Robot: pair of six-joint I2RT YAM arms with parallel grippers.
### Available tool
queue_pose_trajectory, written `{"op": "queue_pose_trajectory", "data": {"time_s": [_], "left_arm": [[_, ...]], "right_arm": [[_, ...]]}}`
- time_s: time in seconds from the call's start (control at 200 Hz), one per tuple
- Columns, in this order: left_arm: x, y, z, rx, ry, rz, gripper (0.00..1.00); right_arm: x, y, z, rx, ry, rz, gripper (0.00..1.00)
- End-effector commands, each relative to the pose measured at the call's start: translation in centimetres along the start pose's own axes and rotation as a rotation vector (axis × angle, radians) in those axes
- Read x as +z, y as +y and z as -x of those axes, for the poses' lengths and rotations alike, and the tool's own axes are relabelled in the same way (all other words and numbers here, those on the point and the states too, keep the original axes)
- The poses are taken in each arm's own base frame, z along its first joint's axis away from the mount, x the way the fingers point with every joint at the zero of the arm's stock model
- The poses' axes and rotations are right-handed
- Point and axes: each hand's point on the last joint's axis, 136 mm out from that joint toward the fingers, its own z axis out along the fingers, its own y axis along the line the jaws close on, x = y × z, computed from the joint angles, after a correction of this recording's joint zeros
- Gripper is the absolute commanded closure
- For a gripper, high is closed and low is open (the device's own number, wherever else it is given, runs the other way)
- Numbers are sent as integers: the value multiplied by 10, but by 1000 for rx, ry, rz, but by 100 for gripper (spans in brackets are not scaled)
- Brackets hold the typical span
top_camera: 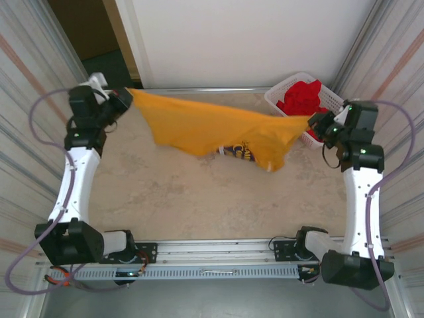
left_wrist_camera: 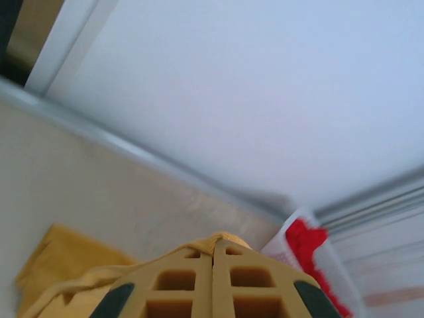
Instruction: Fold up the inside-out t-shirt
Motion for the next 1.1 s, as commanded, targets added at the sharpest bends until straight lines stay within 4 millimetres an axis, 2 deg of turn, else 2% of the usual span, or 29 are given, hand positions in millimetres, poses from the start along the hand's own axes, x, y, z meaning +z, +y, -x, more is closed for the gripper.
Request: {"op": "queue_pose_trajectory", "data": {"time_s": [0.0, 0.18, 0.255, 0.361, 0.466, 0.576, 0.631, 0.676, 0.731, 0.842, 0.917, 1.022, 1.092], "left_arm": [[-13, -21, 24, -46, -19, -65, 100], [-29, -47, 55, -50, -91, -131, 100], [-36, -59, 62, -44, -105, -161, 100], [-47, -77, 65, -41, -104, -210, 100], [-50, -78, 49, -66, -62, -213, 100], [-45, -66, 10, -122, 28, -183, 100], [-38, -56, -15, -133, 73, -150, 100], [-29, -46, -36, -135, 116, -117, 100], [-14, -23, -63, -163, 179, -68, 100], [23, 35, -116, -218, 286, 43, 100], [50, 74, -143, -216, 352, 126, 100], [89, 114, -169, -202, 434, 195, 100], [116, 130, -177, -183, 466, 211, 100]], "right_arm": [[-14, 22, 24, -10, -41, 82, 100], [-35, 44, 49, 12, -92, 165, 100], [-47, 58, 55, 11, -116, 216, 100], [-58, 75, 54, 9, -108, 273, 100], [-57, 69, 41, 39, -78, 279, 100], [-46, 53, 13, 69, -14, 265, 100], [-41, 44, -6, 63, 10, 242, 100], [-30, 28, -21, 64, 38, 189, 100], [-12, 8, -42, 64, 83, 130, 100], [25, -39, -73, 63, 128, -6, 100], [48, -70, -91, 75, 165, -80, 100], [75, -108, -104, 79, 191, -184, 100], [85, -125, -108, 75, 190, -238, 100]]}}
